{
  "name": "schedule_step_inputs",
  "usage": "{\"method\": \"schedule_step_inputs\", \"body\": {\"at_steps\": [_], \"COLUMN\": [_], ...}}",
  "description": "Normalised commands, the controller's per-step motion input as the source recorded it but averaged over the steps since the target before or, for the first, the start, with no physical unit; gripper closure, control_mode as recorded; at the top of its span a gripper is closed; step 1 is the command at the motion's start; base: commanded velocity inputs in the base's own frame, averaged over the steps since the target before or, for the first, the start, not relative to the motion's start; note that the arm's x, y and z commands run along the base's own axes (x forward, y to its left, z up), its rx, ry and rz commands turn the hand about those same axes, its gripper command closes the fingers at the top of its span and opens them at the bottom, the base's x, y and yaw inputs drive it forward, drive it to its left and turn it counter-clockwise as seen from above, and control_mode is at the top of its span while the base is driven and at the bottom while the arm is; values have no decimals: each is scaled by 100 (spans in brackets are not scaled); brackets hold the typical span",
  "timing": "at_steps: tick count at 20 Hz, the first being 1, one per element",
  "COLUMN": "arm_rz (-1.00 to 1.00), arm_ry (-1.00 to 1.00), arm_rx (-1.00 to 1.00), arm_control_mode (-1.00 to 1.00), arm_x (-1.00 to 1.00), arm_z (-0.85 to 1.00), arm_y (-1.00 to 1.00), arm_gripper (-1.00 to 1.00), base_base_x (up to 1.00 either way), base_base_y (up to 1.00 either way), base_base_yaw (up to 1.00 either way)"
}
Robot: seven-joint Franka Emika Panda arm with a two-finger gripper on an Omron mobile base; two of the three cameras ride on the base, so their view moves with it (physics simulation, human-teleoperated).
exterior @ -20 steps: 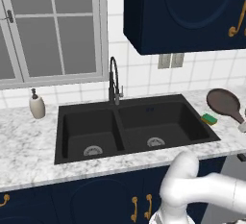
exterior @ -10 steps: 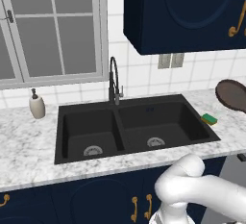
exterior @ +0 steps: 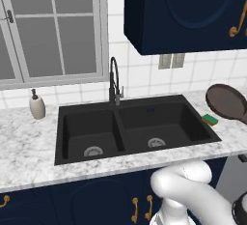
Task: Pick the pan and sponge and place them into the sink. Then turn on the water.
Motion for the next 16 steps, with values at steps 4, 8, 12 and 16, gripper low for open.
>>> {"method": "schedule_step_inputs", "body": {"at_steps": [4,8,12,16], "arm_rz": [12,20,24,25], "arm_ry": [21,16,1,3], "arm_rx": [-7,0,11,7], "arm_control_mode": [-100,-100,-100,-100], "arm_x": [2,39,51,67], "arm_z": [23,19,0,0], "arm_y": [100,99,59,27], "arm_gripper": [100,100,100,100], "base_base_x": [0,0,0,0], "base_base_y": [0,0,0,0], "base_base_yaw": [0,0,0,0]}}
